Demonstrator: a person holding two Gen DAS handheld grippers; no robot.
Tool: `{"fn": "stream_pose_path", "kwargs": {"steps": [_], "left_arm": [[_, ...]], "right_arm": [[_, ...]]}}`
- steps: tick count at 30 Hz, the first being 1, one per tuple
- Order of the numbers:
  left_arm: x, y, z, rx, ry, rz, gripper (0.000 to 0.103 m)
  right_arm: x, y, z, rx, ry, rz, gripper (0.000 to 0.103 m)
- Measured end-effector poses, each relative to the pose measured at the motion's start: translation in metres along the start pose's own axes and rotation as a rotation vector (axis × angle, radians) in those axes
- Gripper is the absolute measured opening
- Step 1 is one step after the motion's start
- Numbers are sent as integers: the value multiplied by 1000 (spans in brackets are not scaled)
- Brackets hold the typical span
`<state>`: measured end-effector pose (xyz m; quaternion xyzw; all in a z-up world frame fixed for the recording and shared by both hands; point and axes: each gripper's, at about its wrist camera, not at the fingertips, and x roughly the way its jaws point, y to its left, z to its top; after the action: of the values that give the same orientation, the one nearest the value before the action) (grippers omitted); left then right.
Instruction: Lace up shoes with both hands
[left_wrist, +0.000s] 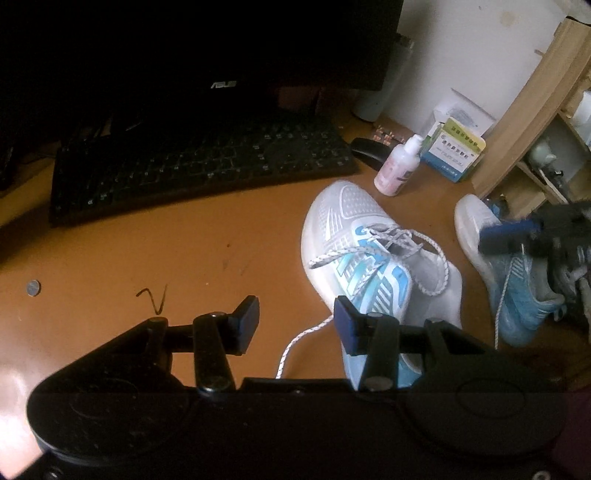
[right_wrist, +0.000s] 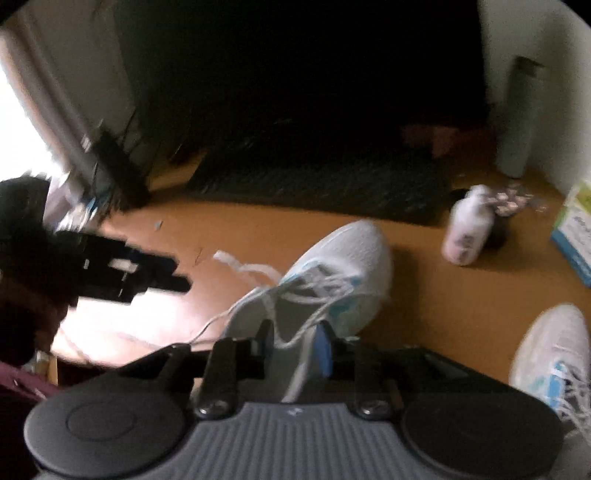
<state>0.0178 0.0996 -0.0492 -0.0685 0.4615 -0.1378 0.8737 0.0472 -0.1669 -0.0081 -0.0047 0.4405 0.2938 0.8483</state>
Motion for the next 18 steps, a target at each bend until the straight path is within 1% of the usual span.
{"fn": "stream_pose_path", "kwargs": {"steps": [3,4,6,8,11,13,14,18], "left_arm": [[-3,1,-2,-6,4,12,43],[-3,1,-3,-7,6,16,43],[-3,1,-3,-10,10,24,43],[-4,3,-3,-14,14,29,43],[-6,7,-4,-24,17,38,45],[-5,11,-5,-35,23,45,45],[-5,12,-4,-38,26,47,45],[-2,15,-2,-36,30,44,45]], "right_arm": [[6,-26,8,101,-24,-45,35],[11,-34,9,150,-26,-45,42],[26,-56,11,280,-24,-37,42],[39,-71,12,374,-17,-7,42],[58,-97,7,576,-1,54,42],[69,-109,4,680,21,89,41],[75,-112,3,705,34,99,40],[86,-113,2,735,71,116,40]]}}
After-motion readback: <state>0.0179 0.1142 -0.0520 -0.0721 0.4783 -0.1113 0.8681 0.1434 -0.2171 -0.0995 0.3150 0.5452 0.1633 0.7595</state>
